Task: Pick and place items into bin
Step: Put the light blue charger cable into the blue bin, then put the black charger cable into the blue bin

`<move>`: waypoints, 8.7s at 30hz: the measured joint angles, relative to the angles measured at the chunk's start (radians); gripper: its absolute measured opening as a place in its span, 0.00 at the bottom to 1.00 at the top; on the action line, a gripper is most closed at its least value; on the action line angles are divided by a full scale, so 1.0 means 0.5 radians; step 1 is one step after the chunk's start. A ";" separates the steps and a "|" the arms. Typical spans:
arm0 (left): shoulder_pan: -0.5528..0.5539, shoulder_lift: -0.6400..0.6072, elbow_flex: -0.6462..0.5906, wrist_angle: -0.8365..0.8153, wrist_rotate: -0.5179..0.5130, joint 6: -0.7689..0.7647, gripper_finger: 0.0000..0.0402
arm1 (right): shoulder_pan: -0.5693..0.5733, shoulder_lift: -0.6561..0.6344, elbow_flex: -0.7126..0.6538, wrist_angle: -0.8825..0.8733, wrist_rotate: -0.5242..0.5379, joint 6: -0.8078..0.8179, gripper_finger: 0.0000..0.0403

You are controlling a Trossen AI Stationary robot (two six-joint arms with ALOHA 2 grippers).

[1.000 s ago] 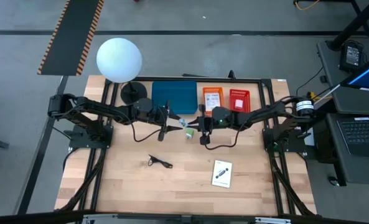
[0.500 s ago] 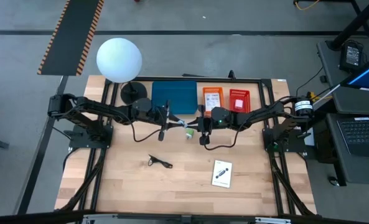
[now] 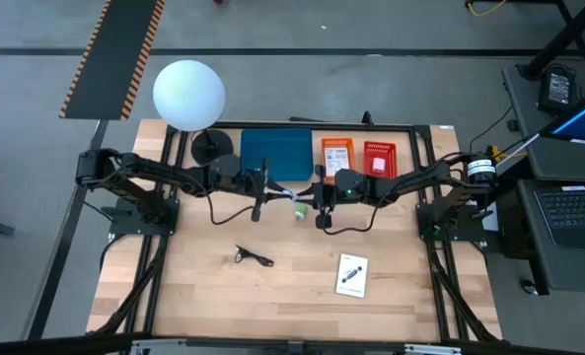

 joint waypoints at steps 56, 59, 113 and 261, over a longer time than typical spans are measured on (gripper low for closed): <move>0.307 0.011 0.354 -1.037 -1.151 -0.146 0.03 | 0.004 -0.534 -0.269 -0.316 0.270 0.572 0.01; 0.339 0.011 0.381 -1.110 -1.151 -0.158 0.03 | 0.004 -0.524 -0.269 -0.322 0.270 0.600 0.00; 0.520 0.577 0.763 -1.483 -1.041 0.152 0.10 | 0.008 -0.475 -0.271 -0.347 0.268 0.633 0.00; -0.478 -0.227 -0.018 -0.882 0.015 -0.072 0.02 | 1.123 -0.237 0.797 -2.819 0.619 1.958 0.00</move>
